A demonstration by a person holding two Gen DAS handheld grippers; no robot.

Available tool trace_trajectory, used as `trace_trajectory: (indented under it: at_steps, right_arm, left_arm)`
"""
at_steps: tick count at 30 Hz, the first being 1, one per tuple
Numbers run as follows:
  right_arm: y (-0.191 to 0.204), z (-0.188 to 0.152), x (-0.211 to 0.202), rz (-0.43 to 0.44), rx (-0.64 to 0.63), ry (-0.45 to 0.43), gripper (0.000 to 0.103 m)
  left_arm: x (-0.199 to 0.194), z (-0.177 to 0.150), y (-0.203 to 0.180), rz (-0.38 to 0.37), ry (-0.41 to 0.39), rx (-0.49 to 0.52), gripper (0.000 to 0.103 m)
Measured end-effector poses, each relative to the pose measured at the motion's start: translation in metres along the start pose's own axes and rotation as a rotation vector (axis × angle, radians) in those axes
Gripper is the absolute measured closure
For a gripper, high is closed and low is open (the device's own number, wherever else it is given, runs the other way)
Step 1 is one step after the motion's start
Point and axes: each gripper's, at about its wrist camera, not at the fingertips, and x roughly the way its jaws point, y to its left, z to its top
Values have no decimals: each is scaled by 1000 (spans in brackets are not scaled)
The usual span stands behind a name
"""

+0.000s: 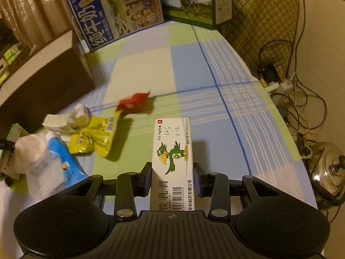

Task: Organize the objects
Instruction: 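Carry both boxes into the brown box and release them there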

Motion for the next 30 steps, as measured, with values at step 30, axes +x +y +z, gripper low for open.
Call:
trace_trajectory:
  at_steps: [30]
  right_arm:
    - [228, 163, 36, 540, -251, -117, 68]
  left_arm:
    - [-98, 101, 66, -15, -329, -317, 78]
